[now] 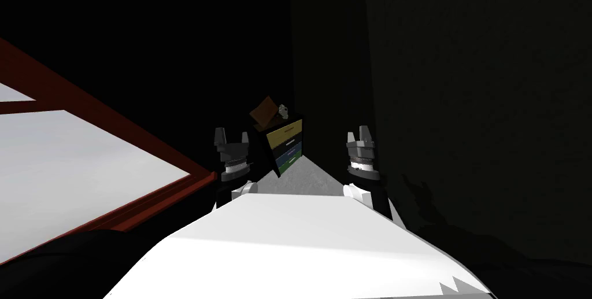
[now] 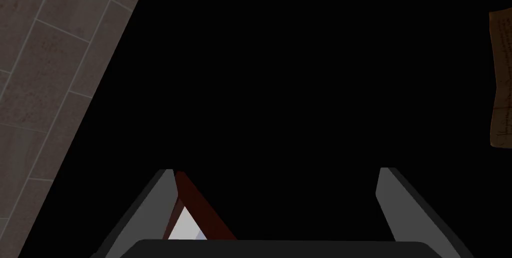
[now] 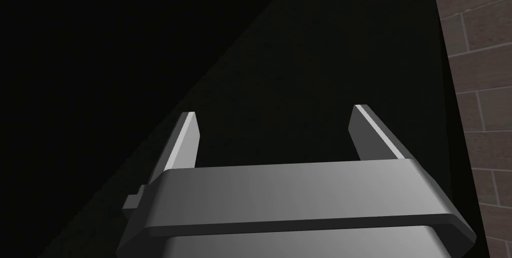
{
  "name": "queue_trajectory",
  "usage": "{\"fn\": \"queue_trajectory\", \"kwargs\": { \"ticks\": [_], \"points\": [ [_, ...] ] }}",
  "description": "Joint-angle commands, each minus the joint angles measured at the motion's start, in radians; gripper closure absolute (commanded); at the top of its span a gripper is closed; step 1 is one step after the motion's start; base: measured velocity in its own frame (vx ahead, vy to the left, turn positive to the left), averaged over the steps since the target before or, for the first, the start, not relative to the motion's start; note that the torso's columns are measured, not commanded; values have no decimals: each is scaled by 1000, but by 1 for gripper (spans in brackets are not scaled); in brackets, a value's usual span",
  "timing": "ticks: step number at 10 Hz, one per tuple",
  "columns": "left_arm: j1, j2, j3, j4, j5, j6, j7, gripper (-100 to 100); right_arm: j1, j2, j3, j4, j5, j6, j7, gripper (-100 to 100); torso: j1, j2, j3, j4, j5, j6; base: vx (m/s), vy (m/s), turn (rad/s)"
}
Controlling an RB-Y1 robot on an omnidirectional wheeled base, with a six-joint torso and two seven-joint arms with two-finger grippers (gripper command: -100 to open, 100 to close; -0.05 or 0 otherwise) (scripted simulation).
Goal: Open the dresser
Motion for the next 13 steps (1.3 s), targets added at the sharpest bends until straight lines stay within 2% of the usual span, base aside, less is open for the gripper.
{"fn": "queue_trajectory", "kwargs": {
  "ticks": [1,9,10,11,13],
  "points": [
    [0,0,0,0,0,0,0,0,0,0,0,0,0,0,0,0,0,40,-82,41,0,0,0,0,0],
    [0,0,0,0,0,0,0,0,0,0,0,0,0,0,0,0,0,618,-1234,617,0,0,0,0,0],
    [-7,44,-3,8,4,6,-3,-100,0,0,0,0,0,0,0,0,0,691,-1382,691,0,0,18,4,-10],
    [-14,74,-6,16,9,13,-6,-100,0,0,0,0,0,0,0,0,1,724,-1451,724,0,0,31,14,-13],
    [-33,127,-14,38,21,30,-15,-100,0,0,0,0,0,0,0,0,1,735,-1476,736,0,0,53,22,-17]
  ]
}}
